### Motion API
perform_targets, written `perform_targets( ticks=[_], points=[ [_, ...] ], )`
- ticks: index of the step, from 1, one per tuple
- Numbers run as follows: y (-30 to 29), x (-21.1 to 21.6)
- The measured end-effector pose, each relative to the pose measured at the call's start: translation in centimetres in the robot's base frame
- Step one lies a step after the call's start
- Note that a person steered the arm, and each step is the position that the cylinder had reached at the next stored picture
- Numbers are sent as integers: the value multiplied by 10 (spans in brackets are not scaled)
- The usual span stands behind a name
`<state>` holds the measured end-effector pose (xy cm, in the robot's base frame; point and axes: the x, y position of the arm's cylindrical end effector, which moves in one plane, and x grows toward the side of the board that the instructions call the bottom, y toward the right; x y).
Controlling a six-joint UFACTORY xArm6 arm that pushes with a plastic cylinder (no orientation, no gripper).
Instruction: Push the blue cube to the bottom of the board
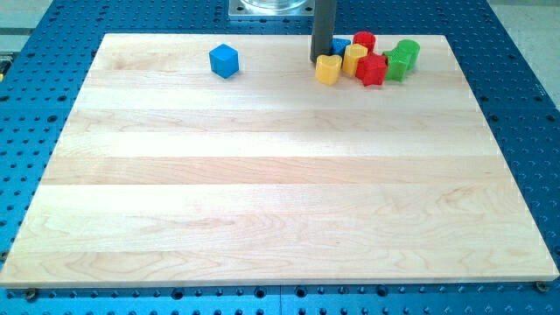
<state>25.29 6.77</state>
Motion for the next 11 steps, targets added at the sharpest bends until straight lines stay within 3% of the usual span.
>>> perform_targets(
  ticks=[2, 3, 4, 5, 7, 9, 10, 11],
  points=[
    [-104, -42],
    [-160, -19],
    [-130, 41],
    [-133, 43],
    [-208, 50],
    [-270, 111],
    [-261, 133],
    [-192, 112]
  ],
)
